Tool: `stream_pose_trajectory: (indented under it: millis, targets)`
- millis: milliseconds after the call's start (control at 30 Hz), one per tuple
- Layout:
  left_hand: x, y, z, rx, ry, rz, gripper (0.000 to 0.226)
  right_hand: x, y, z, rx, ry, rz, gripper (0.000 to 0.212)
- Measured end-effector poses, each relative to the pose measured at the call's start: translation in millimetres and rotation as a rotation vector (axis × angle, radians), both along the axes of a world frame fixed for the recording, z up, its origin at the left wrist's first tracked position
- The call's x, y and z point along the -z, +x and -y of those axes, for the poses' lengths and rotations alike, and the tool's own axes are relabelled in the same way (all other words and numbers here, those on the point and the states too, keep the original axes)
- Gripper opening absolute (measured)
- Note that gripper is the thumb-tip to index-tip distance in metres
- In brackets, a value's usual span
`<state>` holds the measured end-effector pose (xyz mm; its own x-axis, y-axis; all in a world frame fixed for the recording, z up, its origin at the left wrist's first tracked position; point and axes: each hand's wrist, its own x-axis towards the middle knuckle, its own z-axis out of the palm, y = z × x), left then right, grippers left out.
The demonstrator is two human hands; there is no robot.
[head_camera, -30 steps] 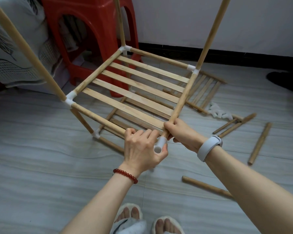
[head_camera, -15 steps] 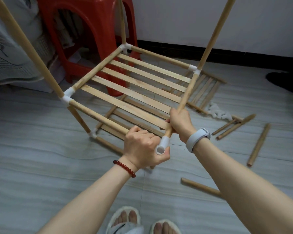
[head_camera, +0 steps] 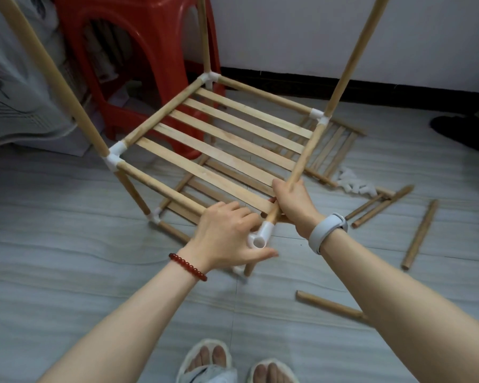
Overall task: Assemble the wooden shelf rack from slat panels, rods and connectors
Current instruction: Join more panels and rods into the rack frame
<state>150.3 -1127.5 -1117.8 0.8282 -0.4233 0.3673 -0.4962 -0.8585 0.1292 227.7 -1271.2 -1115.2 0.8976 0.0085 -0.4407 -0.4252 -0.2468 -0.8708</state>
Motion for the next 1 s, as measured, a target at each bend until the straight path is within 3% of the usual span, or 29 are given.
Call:
stream_pose_trajectory:
  millis: [133,233,367,533,600,833,900,1000]
  targets:
    - [-6.9,-3.8,-47.2,-0.076,0.131,-0.156,0.076,1.1,-30.9,3.9,0.018,0.202,-0.110,0.043]
    - [-13.0,3.5,-67.4,-0.088,0.211,-0.182,0.068,5.9,-52.0,-1.8,0.003,0.278,-0.149,0.033]
    - [-15.2,3.6,-35.9,-0.052,0.333,-0.217,0.054,6.9,-51.4,9.0,0.130,0.199,-0.039,0.029]
    - [-8.3,-10.7,11.1,-0.062,0.231,-0.180,0.053,5.5,-42.3,42.1,0.272,0.453,-0.130,0.045]
    - [-7.5,-9.0,15.5,-0.086,0.176,-0.118,0.054,6.5,-38.3,43.4,0.288,0.457,-0.113,0.045]
    - [-10.4,-9.4,25.5,-0.055,0.036,-0.108,0.041,6.7,-36.0,47.3,0.197,0.373,0.011,0.051]
    - [-12.3,-9.4,31.1,-0.057,-0.003,-0.165,0.052,17.2,-37.5,62.0,0.190,0.310,0.123,0.045]
    - [-10.5,-9.7,56.8,-0.012,0.046,-0.068,0.065,66.7,-53.5,109.9,0.092,-0.183,0.198,0.031]
